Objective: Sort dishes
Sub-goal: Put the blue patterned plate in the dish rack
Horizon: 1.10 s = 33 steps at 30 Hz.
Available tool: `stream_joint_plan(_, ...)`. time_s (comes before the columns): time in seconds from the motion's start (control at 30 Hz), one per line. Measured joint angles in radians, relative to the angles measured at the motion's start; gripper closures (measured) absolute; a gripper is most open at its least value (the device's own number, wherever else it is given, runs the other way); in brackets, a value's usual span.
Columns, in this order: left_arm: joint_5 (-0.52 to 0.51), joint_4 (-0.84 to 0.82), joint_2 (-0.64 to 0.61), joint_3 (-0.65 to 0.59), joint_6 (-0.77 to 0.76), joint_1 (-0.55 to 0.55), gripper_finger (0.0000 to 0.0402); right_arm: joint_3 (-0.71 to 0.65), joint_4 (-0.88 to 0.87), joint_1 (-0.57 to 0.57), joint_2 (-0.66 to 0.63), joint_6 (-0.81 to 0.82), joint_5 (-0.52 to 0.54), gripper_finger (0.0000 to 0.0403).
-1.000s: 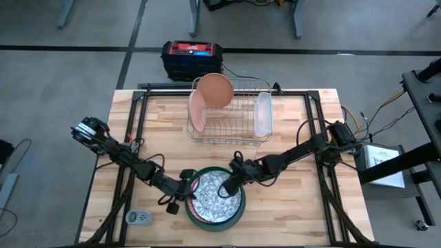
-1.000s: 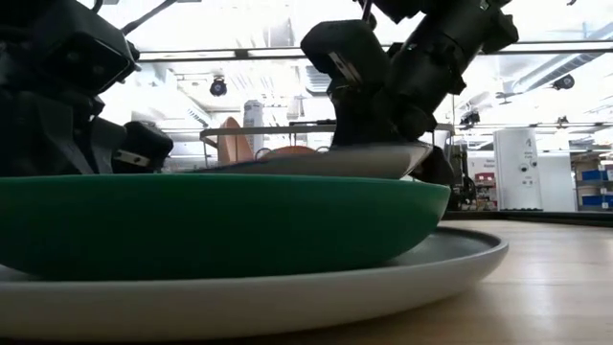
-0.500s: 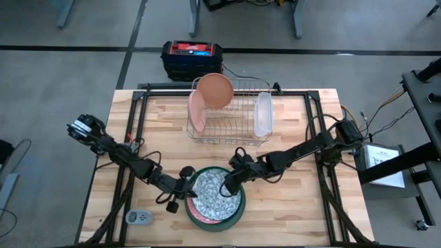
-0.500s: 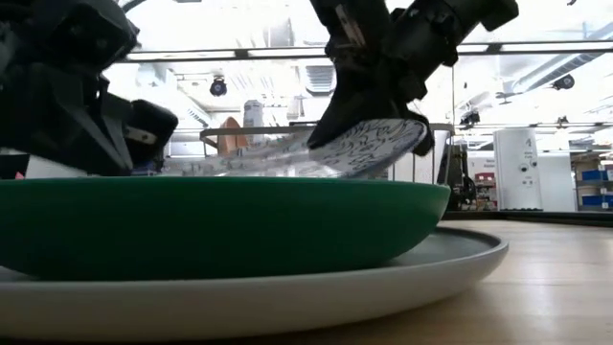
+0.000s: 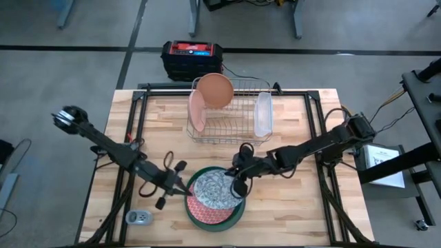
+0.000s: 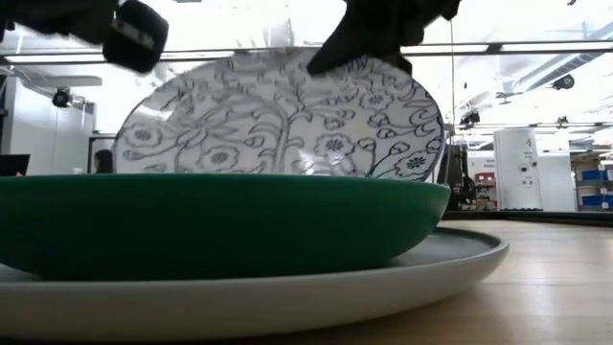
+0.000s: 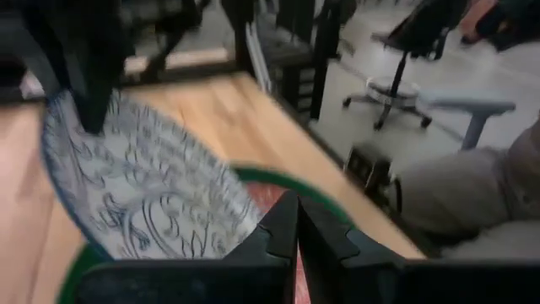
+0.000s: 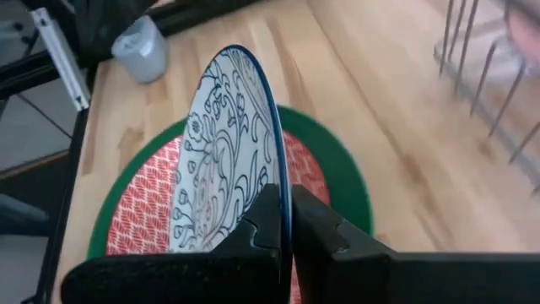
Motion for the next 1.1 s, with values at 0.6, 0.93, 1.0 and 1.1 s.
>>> stream_joint_plan(0.6, 0.002, -0.01, -0.292, 0.0, 0.058, -0.007, 0.0401, 0.001, 0.128, 0.014, -0.041, -0.506, 0.018, 0.0402)
stream_joint_plan(0.93, 0.003, -0.05, -0.461, 0.0, 0.075, -0.007, 0.0401, 0.138, 0.006, 0.013, -0.144, -0.747, 0.046, 0.0402)
stream_joint_plan(1.0, 0.004, -0.062, -0.488, 0.0, 0.098, -0.007, 0.0401, 0.178, -0.043, 0.004, -0.166, -0.833, 0.062, 0.0402)
stream_joint_plan(1.1, 0.004, -0.06, -0.533, 0.0, 0.142, -0.007, 0.0401, 0.248, -0.109, -0.023, -0.181, -0.962, 0.07, 0.0402)
